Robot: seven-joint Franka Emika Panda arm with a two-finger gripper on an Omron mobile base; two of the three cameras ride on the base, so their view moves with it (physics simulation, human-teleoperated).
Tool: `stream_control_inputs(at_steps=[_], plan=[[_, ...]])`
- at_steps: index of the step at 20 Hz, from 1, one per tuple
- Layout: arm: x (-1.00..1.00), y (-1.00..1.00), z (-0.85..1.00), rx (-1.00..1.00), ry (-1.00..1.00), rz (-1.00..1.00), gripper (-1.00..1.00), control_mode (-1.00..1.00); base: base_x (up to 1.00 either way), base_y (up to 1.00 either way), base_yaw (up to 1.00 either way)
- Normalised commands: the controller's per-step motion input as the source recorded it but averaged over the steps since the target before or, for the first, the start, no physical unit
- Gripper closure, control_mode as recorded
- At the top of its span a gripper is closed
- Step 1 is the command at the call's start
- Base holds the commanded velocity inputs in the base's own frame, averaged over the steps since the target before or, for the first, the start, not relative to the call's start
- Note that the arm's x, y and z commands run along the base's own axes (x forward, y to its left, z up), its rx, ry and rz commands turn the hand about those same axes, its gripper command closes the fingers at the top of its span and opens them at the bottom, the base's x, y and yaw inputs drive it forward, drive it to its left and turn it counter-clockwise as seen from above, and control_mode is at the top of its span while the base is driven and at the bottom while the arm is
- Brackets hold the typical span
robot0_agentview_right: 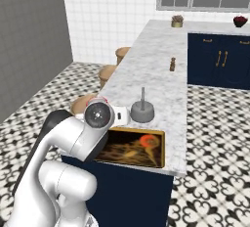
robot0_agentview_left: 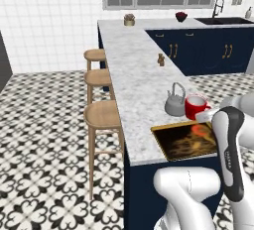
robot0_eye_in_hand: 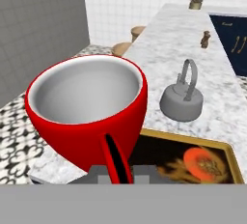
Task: Pick the kettle from the counter and place it on the tray. Then pick the mug from the cabinet and place it on the tray. Then close the cabinet doors.
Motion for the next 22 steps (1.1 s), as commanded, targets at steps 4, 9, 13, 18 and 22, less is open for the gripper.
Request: stream_control_inputs(at_steps=[4, 9, 13, 18, 22], plan=[[0.0, -0.06, -0.39, 0.0, 0.18, 0.0, 1.0, -1.0, 0.0, 0.0, 0.0], [0.01, -0.03, -0.44, -0.01, 0.19, 0.07, 1.0, -1.0, 0.0, 0.0, 0.0], [0.02, -0.05, -0.51, 0.01, 0.06, 0.15, 1.0, -1.0, 0.0, 0.0, 0.0], [0.14, 0.06, -0.38, 0.0, 0.04, 0.18, 1.0, -1.0, 0.0, 0.0, 0.0], [0.35, 0.22, -0.29, 0.0, 0.25, 0.18, 1.0, -1.0, 0.0, 0.0, 0.0]])
